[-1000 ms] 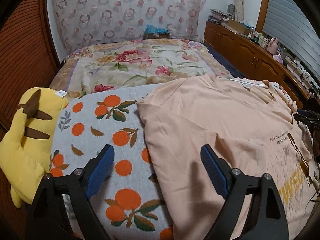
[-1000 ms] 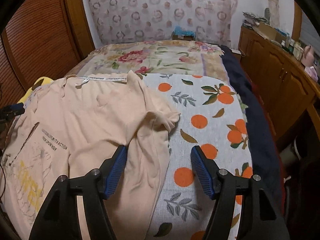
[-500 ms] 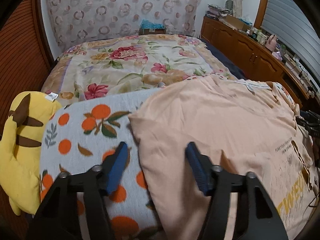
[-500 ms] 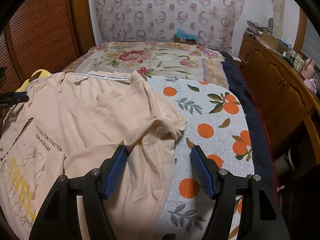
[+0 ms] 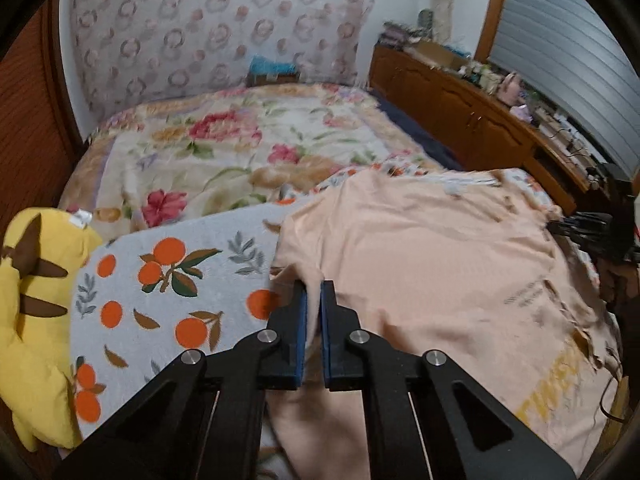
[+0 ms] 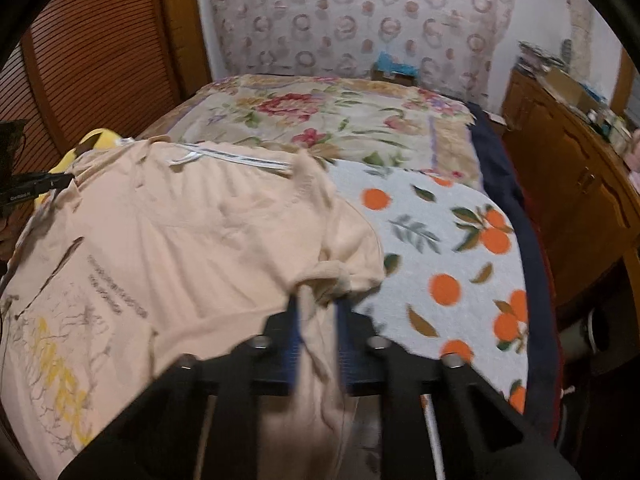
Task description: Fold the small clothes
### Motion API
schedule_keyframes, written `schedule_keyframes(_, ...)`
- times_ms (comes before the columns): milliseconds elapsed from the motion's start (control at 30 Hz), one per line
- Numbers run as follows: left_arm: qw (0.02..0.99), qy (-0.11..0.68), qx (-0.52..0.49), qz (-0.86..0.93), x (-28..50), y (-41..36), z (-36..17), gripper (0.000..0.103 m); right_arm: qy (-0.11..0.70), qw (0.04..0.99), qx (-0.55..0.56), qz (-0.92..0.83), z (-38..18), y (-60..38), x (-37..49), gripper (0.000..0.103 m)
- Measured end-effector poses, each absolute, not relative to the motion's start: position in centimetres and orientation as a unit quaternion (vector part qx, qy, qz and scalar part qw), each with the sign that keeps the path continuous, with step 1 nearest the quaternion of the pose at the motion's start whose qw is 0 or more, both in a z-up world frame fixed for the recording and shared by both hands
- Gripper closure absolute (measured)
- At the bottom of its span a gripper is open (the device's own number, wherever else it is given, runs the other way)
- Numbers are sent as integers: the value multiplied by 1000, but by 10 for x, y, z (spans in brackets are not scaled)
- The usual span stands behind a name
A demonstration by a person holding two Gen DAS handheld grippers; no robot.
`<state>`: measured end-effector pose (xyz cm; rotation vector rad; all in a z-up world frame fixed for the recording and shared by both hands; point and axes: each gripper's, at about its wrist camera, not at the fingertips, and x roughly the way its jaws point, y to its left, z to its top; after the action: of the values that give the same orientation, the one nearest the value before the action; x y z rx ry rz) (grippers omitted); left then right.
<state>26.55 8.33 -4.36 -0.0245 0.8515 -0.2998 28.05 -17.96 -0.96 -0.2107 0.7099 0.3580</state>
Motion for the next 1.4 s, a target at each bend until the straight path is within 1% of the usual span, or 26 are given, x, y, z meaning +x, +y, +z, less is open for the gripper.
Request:
schedule_keyframes(100,911,384,-10,-152,241,79,-22,96,313,928,-108,171,3,-178,266,94)
schedule_keyframes(267,927,341,-12,-158,188,84,12,96,255,946,-97,174,28,-187,220,94)
schedule_keyframes(500,941,304,-9,-147,109,96,23,96,211,957,-91,179,35,-211,136,95)
schedule_keyframes(767,950,286,-24,-124,3,118,22,96,210,955,-61,201,10,-242,48,95)
schedule_keyframes(933,950,292,-21,-112,-27,119,20,96,211,952,-68,212,10,-252,9,95)
schedule_keyframes(1067,946,309,-9,-96,-40,116,8,96,226,950,-69,203,11,-259,-1,95)
schedule_keyframes(1167,944,320,-1,-76,-41,120,-8,95,246,944,-78,207,0,-254,-9,95)
schedule_keyframes(1233,941,330,-12,-73,-38,123,-15,91,270,936,-80,210,-17,-251,-6,95)
schedule_keyframes(1267,940,332,-16,-72,-36,125,-18,88,284,932,-76,212,-24,-248,-5,95)
schedule_keyframes(1333,940,332,-17,-76,-35,125,-19,77,295,929,-77,209,-33,-246,2,95)
schedule_keyframes(1367,940,330,-17,-80,-33,125,-19,66,296,929,-81,207,-32,-245,7,95)
schedule_keyframes(1400,940,329,-18,-83,-32,124,-18,57,295,930,-84,204,-30,-243,10,90)
